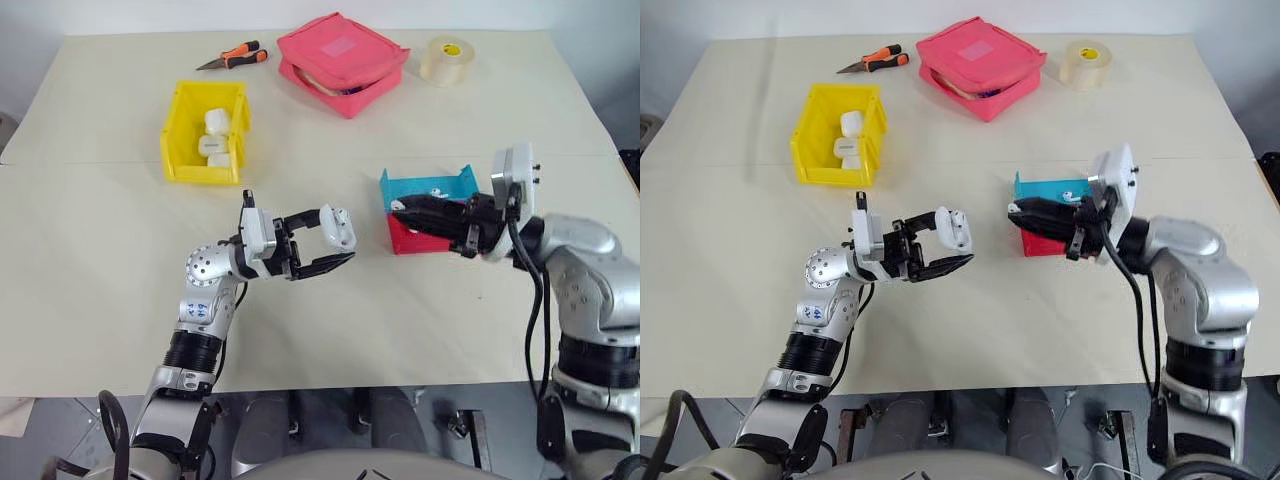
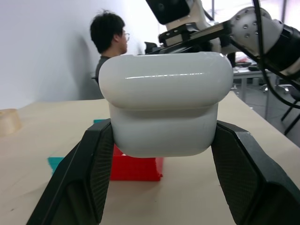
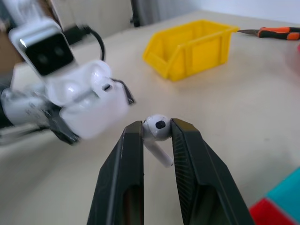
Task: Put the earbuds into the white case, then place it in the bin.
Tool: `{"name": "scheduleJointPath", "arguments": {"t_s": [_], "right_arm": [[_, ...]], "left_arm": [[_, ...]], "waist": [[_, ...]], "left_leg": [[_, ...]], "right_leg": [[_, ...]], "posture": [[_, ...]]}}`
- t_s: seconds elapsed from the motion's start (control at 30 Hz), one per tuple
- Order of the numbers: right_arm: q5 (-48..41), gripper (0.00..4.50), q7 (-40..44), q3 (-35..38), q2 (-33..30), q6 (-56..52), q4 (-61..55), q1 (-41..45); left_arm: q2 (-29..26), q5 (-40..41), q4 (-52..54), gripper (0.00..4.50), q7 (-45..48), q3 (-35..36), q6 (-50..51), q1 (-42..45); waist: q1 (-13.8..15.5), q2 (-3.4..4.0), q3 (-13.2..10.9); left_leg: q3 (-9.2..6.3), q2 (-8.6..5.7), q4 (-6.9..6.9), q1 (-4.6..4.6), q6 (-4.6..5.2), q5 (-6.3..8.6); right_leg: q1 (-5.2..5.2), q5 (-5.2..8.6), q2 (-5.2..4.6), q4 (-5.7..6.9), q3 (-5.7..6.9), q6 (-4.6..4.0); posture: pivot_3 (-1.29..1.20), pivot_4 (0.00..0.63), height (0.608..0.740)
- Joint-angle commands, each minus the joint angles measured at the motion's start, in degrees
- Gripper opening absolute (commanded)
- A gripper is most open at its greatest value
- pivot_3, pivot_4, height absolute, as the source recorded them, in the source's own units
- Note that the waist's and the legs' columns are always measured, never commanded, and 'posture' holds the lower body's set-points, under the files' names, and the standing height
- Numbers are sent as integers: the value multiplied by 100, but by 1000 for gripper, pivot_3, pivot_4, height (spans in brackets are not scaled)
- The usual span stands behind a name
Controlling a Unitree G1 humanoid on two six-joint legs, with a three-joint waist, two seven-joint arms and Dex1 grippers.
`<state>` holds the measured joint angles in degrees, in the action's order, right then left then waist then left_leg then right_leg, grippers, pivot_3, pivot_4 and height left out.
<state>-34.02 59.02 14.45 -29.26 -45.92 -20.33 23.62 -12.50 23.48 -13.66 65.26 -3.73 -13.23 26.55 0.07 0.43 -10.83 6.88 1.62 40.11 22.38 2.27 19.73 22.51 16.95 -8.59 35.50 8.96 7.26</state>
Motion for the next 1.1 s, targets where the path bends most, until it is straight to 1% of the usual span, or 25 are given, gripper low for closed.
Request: {"name": "scheduleJointPath", "arguments": {"t_s": [0.03, 0.17, 0.3, 0.43, 0.57, 0.83, 1.1], "right_arm": [[-983, 470, -777, 488, 232, -442, -813, -90], [-1734, 470, -1562, 599, 584, -591, -1276, -295], [-2276, 470, -2091, 479, 690, -658, -1590, -519], [-2694, 470, -2577, 261, 797, -605, -1869, -755], [-2856, 470, -2899, -50, 822, -515, -2045, -994], [-2871, 470, -3058, -466, 726, -268, -2040, -1353], [-2458, 470, -2710, -862, 553, 160, -1844, -1693]], "left_arm": [[13, 133, 160, 2756, 138, -43, 28, 119], [22, 135, 58, 2756, 270, -37, 45, 187], [64, 139, 37, 2756, 357, -59, 81, 238], [102, 135, -18, 2756, 440, -72, 80, 295], [145, 147, -26, 2756, 507, -83, 97, 325], [203, 170, -8, 2756, 593, -104, 191, 415], [206, 215, 57, 2756, 630, -110, 265, 455]], "waist": [[0, 0, 0], [-4, 0, 0], [12, 0, 0], [3, 0, 0], [-6, 0, 0], [0, 0, 0], [-4, 0, 0]], "left_leg": [[0, 1, -1, 0, 0, 0], [-2, 3, -4, -1, -1, 0], [-1, -1, -3, 0, 0, 0], [-1, -1, -4, 0, 1, 0], [-1, 0, -5, 0, 1, 0], [-1, -1, -5, 0, 2, 1], [-1, -1, -6, 1, 3, 1]], "right_leg": [[1, 0, 1, 0, 0, 0], [1, 2, 3, 1, 2, -3], [1, 2, 1, 0, 1, -3], [0, 2, 1, -1, 1, -3], [1, 2, 2, -1, 1, -3], [1, 2, 2, -2, 1, -3], [1, 2, 2, -5, 1, -3]], "posture": [[0, 150, 740], [0, 150, 740], [0, 150, 740], [0, 150, 740], [0, 150, 740], [0, 150, 740], [0, 150, 740]]}}
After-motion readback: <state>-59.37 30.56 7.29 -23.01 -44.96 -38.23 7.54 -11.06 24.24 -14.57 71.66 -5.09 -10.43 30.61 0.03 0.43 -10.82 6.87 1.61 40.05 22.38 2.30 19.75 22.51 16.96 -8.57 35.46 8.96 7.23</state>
